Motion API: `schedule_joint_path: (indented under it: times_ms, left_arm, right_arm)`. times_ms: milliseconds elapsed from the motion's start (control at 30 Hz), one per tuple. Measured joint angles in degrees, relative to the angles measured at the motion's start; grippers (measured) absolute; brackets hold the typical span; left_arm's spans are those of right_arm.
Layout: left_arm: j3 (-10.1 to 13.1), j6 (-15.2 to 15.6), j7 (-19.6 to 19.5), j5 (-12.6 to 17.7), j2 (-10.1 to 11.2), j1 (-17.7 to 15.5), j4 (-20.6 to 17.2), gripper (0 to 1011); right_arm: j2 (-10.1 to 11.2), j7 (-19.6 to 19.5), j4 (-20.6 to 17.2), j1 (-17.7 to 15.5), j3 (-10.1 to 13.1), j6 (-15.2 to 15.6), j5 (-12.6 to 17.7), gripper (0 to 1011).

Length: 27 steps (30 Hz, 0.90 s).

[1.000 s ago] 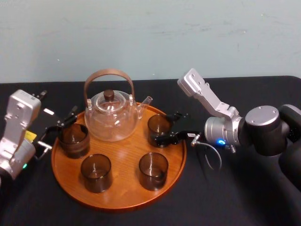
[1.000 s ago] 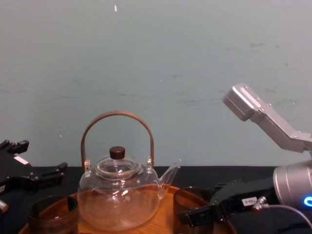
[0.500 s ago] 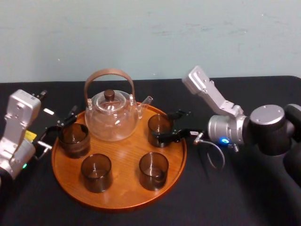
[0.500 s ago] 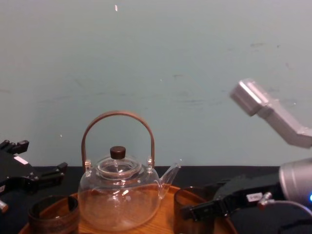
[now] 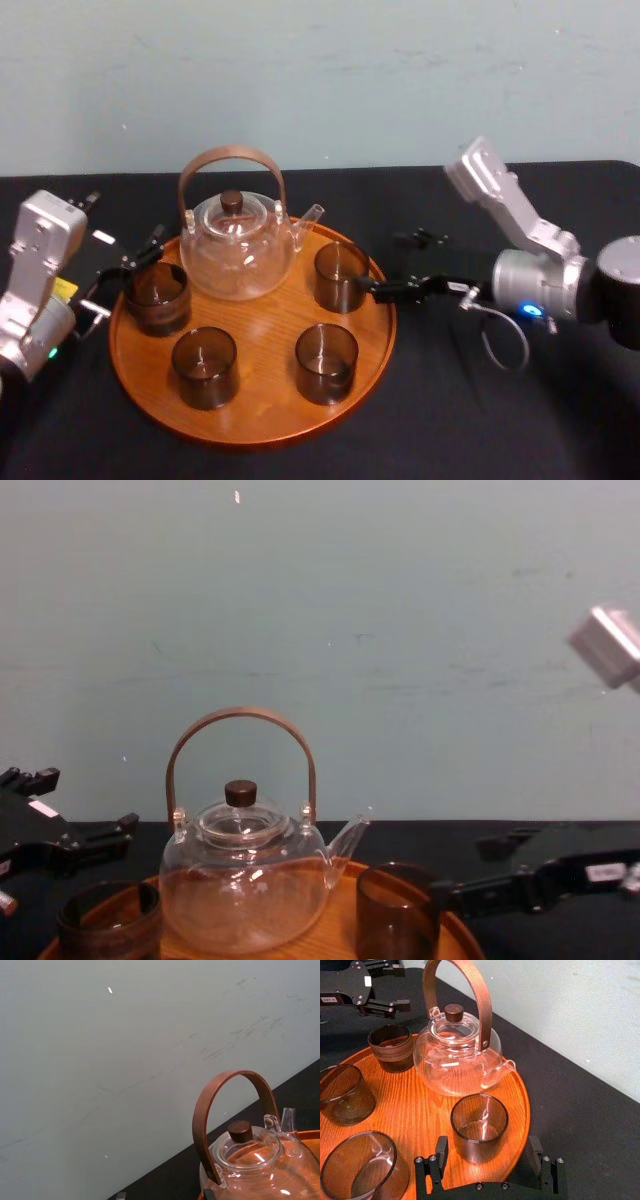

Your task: Pick up the glass from the table and place it on the tray.

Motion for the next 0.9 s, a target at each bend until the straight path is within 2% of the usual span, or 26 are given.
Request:
schedule_joint_path:
  times_ms: [33, 100, 333, 467, 667, 767, 900]
  left_arm:
    - [0.00, 0.00, 0.00, 0.00, 0.00, 0.00, 0.00, 1001]
    - [0.00, 0.00, 0.00, 0.00, 0.00, 0.00, 0.00, 1001]
    - [0.00, 0.00, 0.00, 0.00, 0.00, 0.00, 0.00, 1001]
    - [0.00, 0.00, 0.00, 0.00, 0.00, 0.00, 0.00, 1001]
    - [0.00, 0.00, 0.00, 0.00, 0.00, 0.00, 0.00, 1001]
    - [0.00, 0.00, 0.00, 0.00, 0.00, 0.00, 0.00, 1001]
    - [0.00, 0.00, 0.00, 0.00, 0.00, 0.00, 0.00, 1001]
  right_arm:
    - [0.00, 0.00, 0.00, 0.00, 0.00, 0.00, 0.00, 1002]
    - [1.99, -0.44, -2.65, -2.07, 1.18, 0.00, 1.02, 1002]
    - [5.74, -2.17, -7.38, -6.28, 4.62, -0.31, 3.36, 1002]
    - [6.76, -3.76, -8.98, -8.00, 6.53, -0.97, 4.39, 1002]
    - [6.07, -8.19, -10.51, -10.68, 9.77, -3.41, 5.19, 1002]
    - [5.11, -10.15, -10.72, -11.46, 10.92, -4.32, 5.22, 1002]
    - [2.78, -14.06, -10.53, -12.53, 12.42, -6.06, 4.17, 1002]
